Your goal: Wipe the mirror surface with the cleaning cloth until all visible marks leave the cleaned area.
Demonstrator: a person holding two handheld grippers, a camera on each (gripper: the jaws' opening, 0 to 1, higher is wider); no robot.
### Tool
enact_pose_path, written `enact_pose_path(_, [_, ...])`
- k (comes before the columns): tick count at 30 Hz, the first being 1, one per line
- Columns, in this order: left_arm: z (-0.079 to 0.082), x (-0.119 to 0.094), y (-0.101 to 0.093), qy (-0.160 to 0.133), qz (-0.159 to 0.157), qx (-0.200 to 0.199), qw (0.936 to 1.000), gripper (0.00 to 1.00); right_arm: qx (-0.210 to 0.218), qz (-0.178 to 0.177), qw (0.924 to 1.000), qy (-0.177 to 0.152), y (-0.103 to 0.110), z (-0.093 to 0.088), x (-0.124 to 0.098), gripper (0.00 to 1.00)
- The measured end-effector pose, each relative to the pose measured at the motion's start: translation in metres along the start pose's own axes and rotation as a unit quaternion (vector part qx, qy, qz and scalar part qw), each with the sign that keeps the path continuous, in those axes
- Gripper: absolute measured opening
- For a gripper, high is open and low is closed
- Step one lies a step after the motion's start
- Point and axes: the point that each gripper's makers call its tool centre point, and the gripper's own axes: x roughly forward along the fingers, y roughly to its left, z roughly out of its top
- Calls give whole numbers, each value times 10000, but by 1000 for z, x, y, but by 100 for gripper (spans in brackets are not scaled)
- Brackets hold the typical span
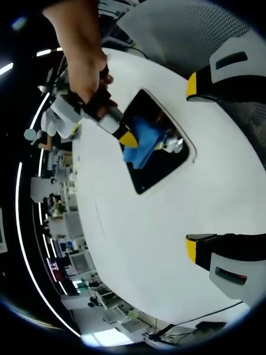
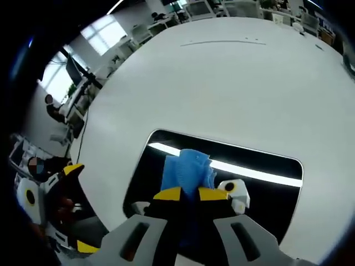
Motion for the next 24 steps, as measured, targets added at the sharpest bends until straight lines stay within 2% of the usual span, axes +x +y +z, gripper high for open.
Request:
enact_pose_path(3, [2,0,0,-24,14,59,10000,99,120,58,9999,-9,-4,0,-2,4])
enact_pose_path(8, [2,-1,3,-67,65,-58,9999,99,62,-51,10000,10,-11,-5,-9,4])
enact_pose_path(14, [3,0,0,-76,-3,-10,10000,99,175,-130,9998,51,-33,-11,-17,4])
enact_pose_path(24, [1,0,0,-34,1,-28,10000,99,216,-209,9995,89,-52,-14,-25,4])
